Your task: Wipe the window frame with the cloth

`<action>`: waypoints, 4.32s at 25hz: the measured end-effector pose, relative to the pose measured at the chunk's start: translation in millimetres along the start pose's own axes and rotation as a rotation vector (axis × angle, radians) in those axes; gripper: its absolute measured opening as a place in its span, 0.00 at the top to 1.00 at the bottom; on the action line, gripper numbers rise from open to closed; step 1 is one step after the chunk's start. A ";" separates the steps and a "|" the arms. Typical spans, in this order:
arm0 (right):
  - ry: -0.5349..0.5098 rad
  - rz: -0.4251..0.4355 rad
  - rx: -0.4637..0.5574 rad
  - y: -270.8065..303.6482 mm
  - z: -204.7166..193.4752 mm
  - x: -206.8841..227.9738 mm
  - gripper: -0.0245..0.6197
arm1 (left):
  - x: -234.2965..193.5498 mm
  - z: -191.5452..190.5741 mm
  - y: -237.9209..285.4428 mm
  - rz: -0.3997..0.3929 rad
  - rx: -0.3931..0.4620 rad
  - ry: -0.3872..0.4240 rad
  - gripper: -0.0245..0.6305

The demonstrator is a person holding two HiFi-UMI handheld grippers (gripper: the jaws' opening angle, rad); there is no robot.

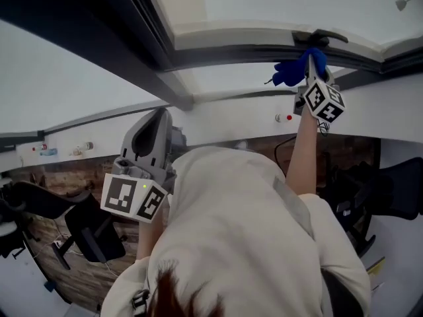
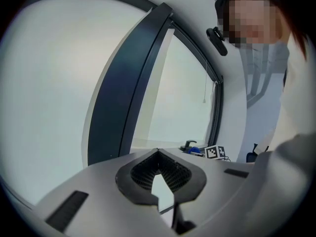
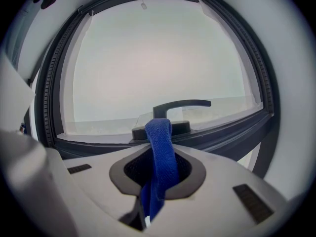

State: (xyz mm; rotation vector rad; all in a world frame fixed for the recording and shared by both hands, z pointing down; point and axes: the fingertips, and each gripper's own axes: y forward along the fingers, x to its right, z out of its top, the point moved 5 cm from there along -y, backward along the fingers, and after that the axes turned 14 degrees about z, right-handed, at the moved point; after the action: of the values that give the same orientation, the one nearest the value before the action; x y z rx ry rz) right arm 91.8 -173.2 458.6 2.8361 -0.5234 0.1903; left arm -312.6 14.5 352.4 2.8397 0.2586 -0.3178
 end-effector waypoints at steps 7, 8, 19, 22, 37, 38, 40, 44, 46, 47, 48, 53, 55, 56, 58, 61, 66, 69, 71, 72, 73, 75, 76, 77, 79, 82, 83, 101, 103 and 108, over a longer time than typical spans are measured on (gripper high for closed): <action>-0.041 0.015 -0.063 -1.1 3.9 -5.2 0.89 | 13.8 11.6 6.6 -0.045 0.019 0.021 0.95; -0.058 0.020 -0.074 -2.4 6.1 -7.2 0.89 | 16.5 14.0 9.0 -0.059 0.024 0.022 0.95; -0.105 0.081 -0.050 -86.8 0.3 -67.4 0.89 | 27.2 7.1 26.2 -0.237 -0.066 0.056 0.95; -0.052 0.052 -0.041 -118.8 -8.8 -82.9 0.89 | 37.4 3.9 33.2 -0.334 -0.088 0.078 0.95; -0.006 -0.081 -0.016 -187.1 -15.3 -95.2 0.89 | 89.0 -14.2 42.0 -0.548 -0.131 0.118 0.95; -0.015 -0.064 -0.016 -182.1 -13.0 -92.7 0.89 | 93.1 -14.4 42.6 -0.538 -0.122 0.125 0.95; -0.038 -0.029 -0.024 -171.2 -9.0 -86.7 0.89 | 102.1 -15.2 43.6 -0.519 -0.108 0.132 0.95; -0.101 0.054 -0.039 -146.1 4.3 -62.8 0.89 | 124.8 -19.1 46.7 -0.448 -0.088 0.117 0.95; -0.164 0.115 -0.054 -128.7 15.6 -46.5 0.89 | 139.5 -22.1 50.2 -0.382 -0.073 0.101 0.95; -0.199 0.141 -0.062 -120.1 22.0 -38.8 0.89 | 147.9 -23.1 52.9 -0.354 -0.068 0.090 0.95; -0.236 0.163 -0.068 -111.2 29.1 -31.1 0.89 | 157.0 -24.1 56.1 -0.330 -0.064 0.077 0.95; -0.410 0.266 -0.082 -61.9 63.6 11.5 0.89 | 210.3 -40.2 71.9 -0.245 -0.063 0.019 0.95; -0.450 0.301 -0.102 -45.7 69.2 27.1 0.89 | 232.5 -49.2 76.4 -0.221 -0.068 0.001 0.95; -0.462 0.326 -0.116 -38.0 69.2 32.2 0.89 | 242.9 -52.7 78.3 -0.206 -0.066 -0.009 0.95; -0.474 0.387 -0.147 -24.7 64.1 36.1 0.89 | 260.9 -58.1 80.6 -0.171 -0.061 -0.029 0.95; -0.464 0.464 -0.179 -9.7 52.4 34.2 0.89 | 282.3 -65.6 80.0 -0.135 -0.064 -0.047 0.95; -0.453 0.520 -0.211 7.5 37.1 26.3 0.89 | 305.1 -75.7 77.4 -0.147 -0.080 -0.042 0.95; -0.474 0.526 -0.213 8.7 33.0 24.9 0.89 | 305.6 -74.9 73.3 -0.144 -0.075 -0.047 0.95; -0.474 0.526 -0.212 8.5 33.1 25.9 0.89 | 303.5 -72.8 71.1 -0.143 -0.078 -0.037 0.95; -0.474 0.524 -0.210 8.3 33.2 26.3 0.89 | 302.9 -71.6 70.3 -0.147 -0.081 -0.030 0.95; -0.475 0.519 -0.208 7.9 33.2 27.0 0.89 | 302.6 -70.5 70.0 -0.152 -0.084 -0.024 0.95; -0.478 0.506 -0.205 6.9 33.3 30.1 0.89 | 302.4 -68.9 71.2 -0.160 -0.087 -0.020 0.95; -0.474 0.498 -0.204 6.3 33.4 33.0 0.89 | 302.5 -68.4 72.5 -0.164 -0.087 -0.019 0.95; -0.467 0.490 -0.203 5.8 33.8 36.6 0.89 | 302.8 -67.9 74.0 -0.168 -0.085 -0.018 0.95; -0.456 0.472 -0.201 4.5 35.0 45.2 0.89 | 304.4 -67.6 77.1 -0.179 -0.081 -0.015 0.95; -0.441 0.438 -0.197 0.0 36.6 59.6 0.89 | 306.6 -67.6 79.9 -0.191 -0.080 -0.014 0.95; -0.433 0.427 -0.195 -1.3 37.2 64.8 0.89 | 307.5 -67.1 81.1 -0.195 -0.078 -0.012 0.95; -0.351 0.354 -0.156 -10.2 41.3 101.3 0.89 | 315.4 -64.9 85.4 -0.225 -0.074 0.005 0.95; -0.341 0.340 -0.157 -11.9 41.0 105.8 0.89 | 314.9 -64.8 84.3 -0.225 -0.074 0.004 0.95; -0.336 0.323 -0.154 -14.4 43.1 113.1 0.89 | 315.1 -64.9 83.3 -0.229 -0.072 0.005 0.95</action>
State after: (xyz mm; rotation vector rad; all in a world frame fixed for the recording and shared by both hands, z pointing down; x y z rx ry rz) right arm 205.4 -209.4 433.5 2.6261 -1.0193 -0.2640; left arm 19.4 -0.1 358.4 2.7432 0.5859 -0.3393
